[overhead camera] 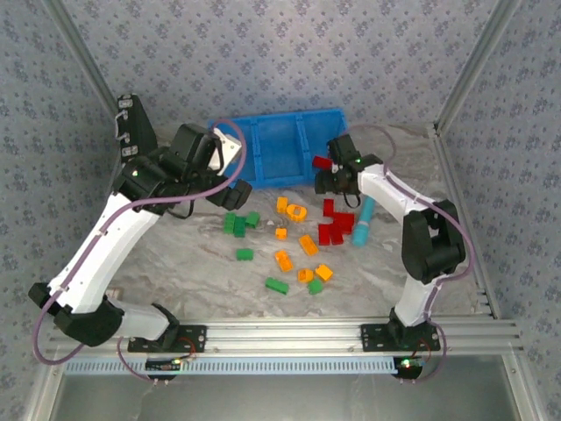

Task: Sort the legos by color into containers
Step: Pick up the lego from the center of the table.

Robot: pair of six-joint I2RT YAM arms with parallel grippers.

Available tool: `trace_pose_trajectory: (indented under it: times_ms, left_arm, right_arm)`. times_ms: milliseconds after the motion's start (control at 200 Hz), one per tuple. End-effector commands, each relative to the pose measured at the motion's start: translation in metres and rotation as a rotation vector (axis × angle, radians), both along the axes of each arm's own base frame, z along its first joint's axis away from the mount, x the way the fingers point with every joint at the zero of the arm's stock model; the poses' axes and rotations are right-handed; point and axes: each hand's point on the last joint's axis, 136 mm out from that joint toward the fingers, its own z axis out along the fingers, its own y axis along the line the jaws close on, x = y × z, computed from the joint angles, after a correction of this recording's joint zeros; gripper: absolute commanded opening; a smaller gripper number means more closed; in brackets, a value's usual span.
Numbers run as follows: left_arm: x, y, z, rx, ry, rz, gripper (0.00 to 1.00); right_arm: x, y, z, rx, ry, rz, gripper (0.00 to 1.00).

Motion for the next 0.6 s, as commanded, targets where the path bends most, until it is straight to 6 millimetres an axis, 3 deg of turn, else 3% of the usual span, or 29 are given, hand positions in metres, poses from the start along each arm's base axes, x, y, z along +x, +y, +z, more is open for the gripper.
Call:
trace_pose_trajectory:
  times_ms: [0, 455, 595]
  left_arm:
    - [0.002, -0.01, 0.011, -0.026, -0.031, -0.045, 1.0]
    - [0.004, -0.011, 0.006, -0.017, -0.023, -0.042, 1.0]
    - [0.004, -0.01, 0.004, -0.013, -0.023, -0.043, 1.0]
  right_arm:
    - [-0.012, 0.012, -0.022, 0.059, 0.063, -0.02, 0.75]
    - [-0.016, 0.019, -0.066, 0.051, 0.142, -0.02, 0.78]
    - [-0.014, 0.016, -0.073, 0.034, 0.154, -0.028, 0.73]
